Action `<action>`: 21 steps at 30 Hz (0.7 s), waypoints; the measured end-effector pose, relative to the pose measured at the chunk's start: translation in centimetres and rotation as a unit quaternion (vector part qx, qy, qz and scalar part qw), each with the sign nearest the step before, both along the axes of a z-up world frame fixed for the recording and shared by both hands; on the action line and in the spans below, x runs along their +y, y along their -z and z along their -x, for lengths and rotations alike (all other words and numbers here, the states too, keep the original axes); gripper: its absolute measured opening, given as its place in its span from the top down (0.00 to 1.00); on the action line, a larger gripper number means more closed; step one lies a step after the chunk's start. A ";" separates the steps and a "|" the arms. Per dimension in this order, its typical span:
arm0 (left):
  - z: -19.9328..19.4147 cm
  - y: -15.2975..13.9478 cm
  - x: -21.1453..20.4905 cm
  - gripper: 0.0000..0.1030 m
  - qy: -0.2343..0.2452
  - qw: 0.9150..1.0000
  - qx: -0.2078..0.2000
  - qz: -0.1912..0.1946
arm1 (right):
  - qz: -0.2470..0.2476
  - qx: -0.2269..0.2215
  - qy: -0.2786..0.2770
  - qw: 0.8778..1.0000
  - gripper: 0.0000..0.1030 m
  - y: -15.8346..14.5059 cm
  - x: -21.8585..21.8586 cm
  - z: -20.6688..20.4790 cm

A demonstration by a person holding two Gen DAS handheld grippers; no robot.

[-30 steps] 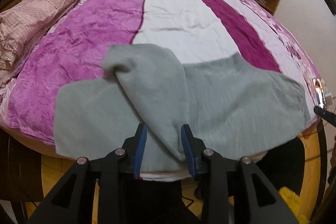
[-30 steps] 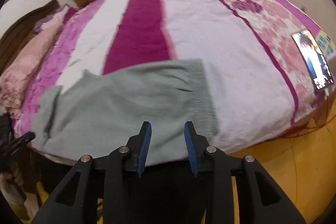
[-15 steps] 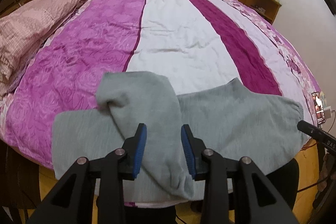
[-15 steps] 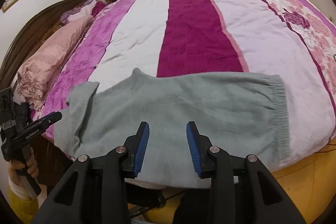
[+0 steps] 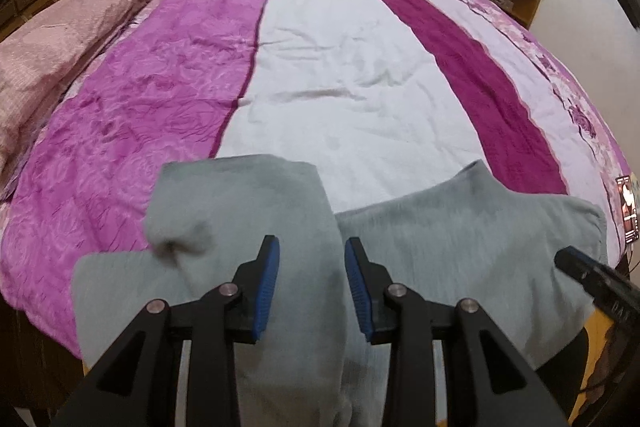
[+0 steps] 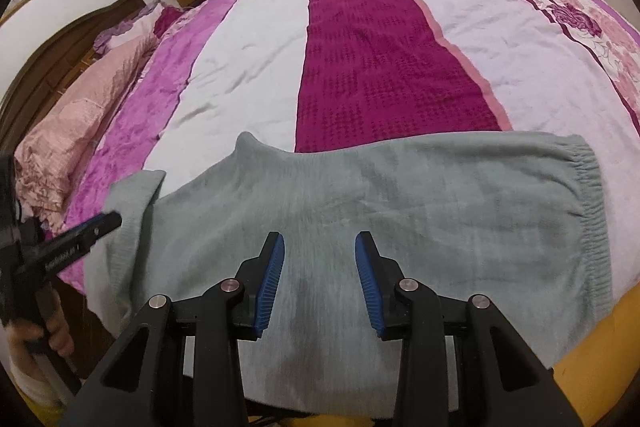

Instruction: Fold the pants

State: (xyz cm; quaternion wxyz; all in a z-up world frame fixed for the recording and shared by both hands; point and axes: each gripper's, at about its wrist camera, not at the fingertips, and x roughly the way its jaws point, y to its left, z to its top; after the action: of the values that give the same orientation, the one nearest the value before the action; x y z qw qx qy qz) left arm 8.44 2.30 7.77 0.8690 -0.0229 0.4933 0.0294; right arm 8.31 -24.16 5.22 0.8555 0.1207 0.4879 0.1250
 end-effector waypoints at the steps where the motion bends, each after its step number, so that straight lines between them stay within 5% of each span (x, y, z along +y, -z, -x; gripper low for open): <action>1: -0.4 0.2 0.0 0.66 0.004 1.000 0.003 -0.003 | 0.003 0.002 -0.002 1.000 0.71 0.5 0.2 -0.1; 5: -2.4 1.6 -0.8 0.66 0.014 0.999 0.020 -0.035 | -0.001 0.029 -0.006 1.000 0.71 3.0 0.8 -0.7; 9: -4.6 3.4 -1.6 0.66 0.017 0.996 0.042 -0.081 | 0.007 0.011 -0.013 1.000 0.69 3.5 1.0 -0.4; 17: -6.9 5.7 -0.9 0.66 0.003 0.995 0.049 -0.092 | -0.009 0.001 -0.016 1.000 0.68 3.8 0.6 -0.1; 18: -7.0 5.8 -0.8 0.67 0.002 0.995 0.046 -0.087 | -0.012 0.001 -0.015 1.000 0.68 3.8 0.6 -0.1; 20: -7.0 5.8 -0.3 0.91 -0.002 0.996 0.037 -0.082 | -0.015 0.000 -0.013 1.000 0.68 3.9 0.6 -0.1; 21: -7.0 5.6 -0.2 0.93 -0.005 0.996 0.035 -0.085 | -0.016 0.000 -0.013 1.000 0.68 3.9 0.6 -0.1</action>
State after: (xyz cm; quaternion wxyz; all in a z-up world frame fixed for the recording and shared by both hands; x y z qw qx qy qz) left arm 15.40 2.06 2.14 0.8497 0.0492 0.5194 0.0765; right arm 8.44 -23.60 1.33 0.8519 0.1279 0.4871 0.1434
